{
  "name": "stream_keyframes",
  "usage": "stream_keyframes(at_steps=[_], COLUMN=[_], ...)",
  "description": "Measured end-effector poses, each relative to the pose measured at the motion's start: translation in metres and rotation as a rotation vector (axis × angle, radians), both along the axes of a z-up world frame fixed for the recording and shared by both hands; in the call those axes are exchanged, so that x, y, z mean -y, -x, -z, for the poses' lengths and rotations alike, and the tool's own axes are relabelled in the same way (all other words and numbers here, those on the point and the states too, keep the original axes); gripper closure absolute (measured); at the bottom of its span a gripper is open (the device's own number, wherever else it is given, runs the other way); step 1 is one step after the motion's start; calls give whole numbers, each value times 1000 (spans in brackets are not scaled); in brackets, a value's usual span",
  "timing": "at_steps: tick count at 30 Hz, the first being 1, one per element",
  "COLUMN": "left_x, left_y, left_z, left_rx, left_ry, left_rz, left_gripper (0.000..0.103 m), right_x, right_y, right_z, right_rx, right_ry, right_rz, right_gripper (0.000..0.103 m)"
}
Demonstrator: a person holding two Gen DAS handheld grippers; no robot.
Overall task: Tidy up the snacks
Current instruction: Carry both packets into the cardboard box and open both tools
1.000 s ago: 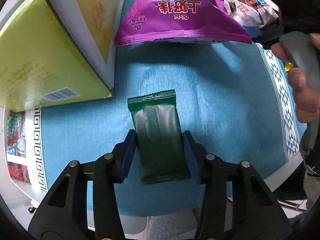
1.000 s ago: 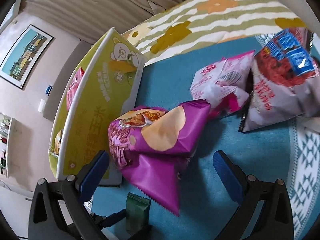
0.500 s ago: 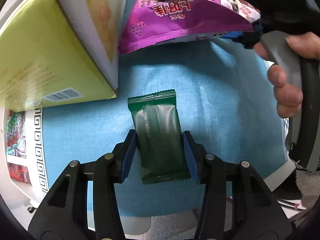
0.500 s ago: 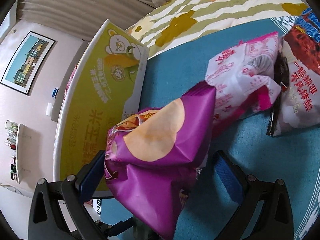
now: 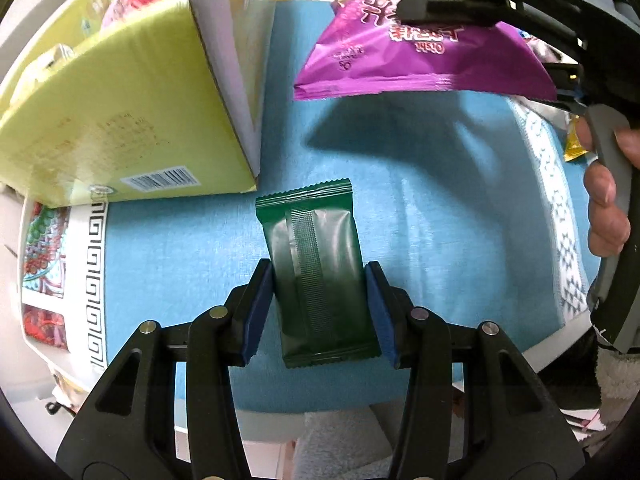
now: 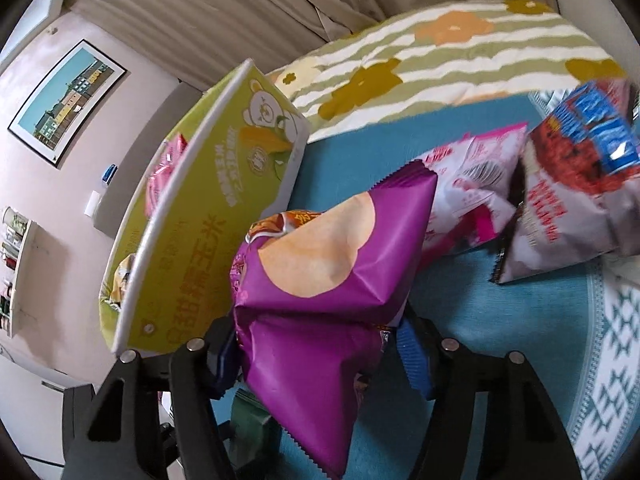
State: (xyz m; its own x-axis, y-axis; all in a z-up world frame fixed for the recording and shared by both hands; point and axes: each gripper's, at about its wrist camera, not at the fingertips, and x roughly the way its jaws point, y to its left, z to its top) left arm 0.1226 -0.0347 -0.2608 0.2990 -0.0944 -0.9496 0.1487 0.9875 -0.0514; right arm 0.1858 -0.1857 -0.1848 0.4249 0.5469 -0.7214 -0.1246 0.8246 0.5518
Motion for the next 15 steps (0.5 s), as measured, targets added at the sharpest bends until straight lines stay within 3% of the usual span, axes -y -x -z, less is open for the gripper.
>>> stream_keyframes(at_steps=[5,15], left_x=[3,-14], left_y=[13,30], left_z=[-29,-122], left_rx=[55,209], left_ry=[17,73], left_rz=[5,-22], left_gripper=[61,61], right_x=[8,26], right_y=[17,56], right_z=[-28,-102], right_rx=[59,176], right_ry=[40,77], right_rz=[-2,3], right_gripper=[41,41])
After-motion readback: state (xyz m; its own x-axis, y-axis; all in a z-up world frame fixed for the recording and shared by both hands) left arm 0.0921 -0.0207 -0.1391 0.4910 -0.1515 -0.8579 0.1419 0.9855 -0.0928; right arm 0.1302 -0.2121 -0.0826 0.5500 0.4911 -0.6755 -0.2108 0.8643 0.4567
